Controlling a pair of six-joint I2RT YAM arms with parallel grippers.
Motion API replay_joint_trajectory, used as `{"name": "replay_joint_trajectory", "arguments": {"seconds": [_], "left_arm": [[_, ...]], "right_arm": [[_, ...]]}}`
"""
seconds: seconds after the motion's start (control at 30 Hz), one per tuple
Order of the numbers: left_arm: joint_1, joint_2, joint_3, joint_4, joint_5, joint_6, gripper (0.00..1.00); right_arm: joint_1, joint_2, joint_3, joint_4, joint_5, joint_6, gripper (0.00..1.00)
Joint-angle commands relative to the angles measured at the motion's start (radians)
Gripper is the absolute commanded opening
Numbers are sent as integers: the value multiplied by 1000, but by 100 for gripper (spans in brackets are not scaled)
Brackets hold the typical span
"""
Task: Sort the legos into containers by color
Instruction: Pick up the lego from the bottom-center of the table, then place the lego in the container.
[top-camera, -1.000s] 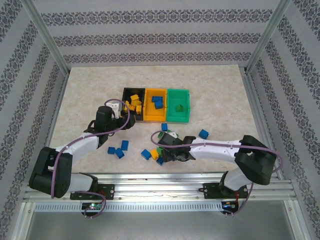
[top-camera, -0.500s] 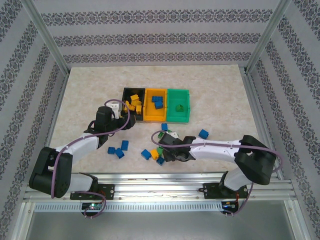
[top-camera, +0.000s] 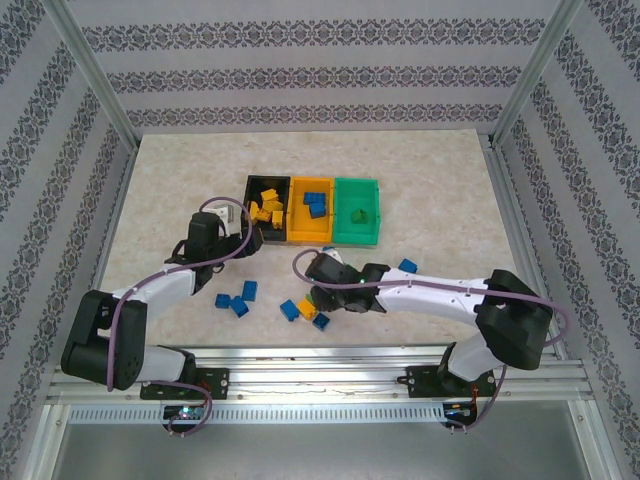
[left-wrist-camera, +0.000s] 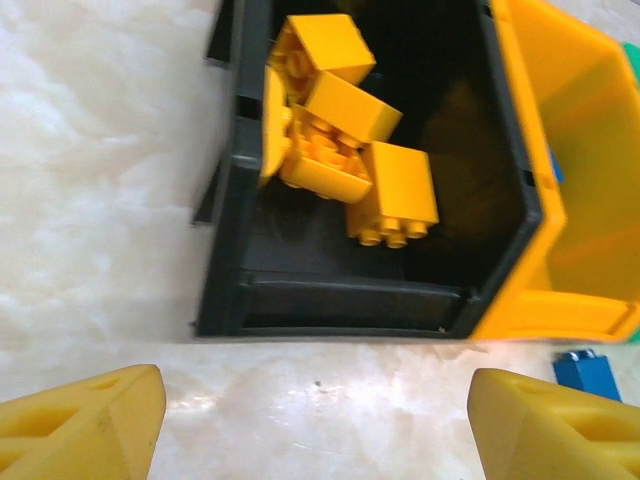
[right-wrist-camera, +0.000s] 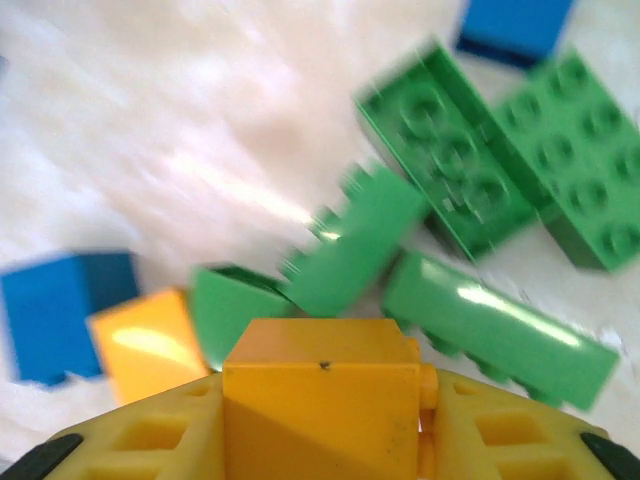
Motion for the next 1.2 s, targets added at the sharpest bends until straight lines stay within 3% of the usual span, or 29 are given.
{"name": "replay_joint_trajectory", "arguments": {"seconds": [0.0, 0.47, 0.7, 0.83, 0.97, 1.17], "left_arm": [[32, -40, -9, -32, -51, -40, 80], [107, -69, -79, 54, -24, -87, 80], [110, -92, -85, 51, -42, -80, 80], [111, -92, -88, 60, -33, -79, 80], [111, -91, -88, 60, -30, -68, 80], [112, -108, -94, 68, -6, -64, 80]], "right_arm": [[-30, 25, 107, 72, -36, -85, 38], [-210, 418, 697, 45, -147, -249, 38], [-292, 676, 1001, 1, -207, -240, 39], [-309, 759, 1143, -54, -228, -250, 51], [-290, 731, 1123, -51, -249, -271, 53], [-226, 614, 986, -59, -180, -329, 54]]}}
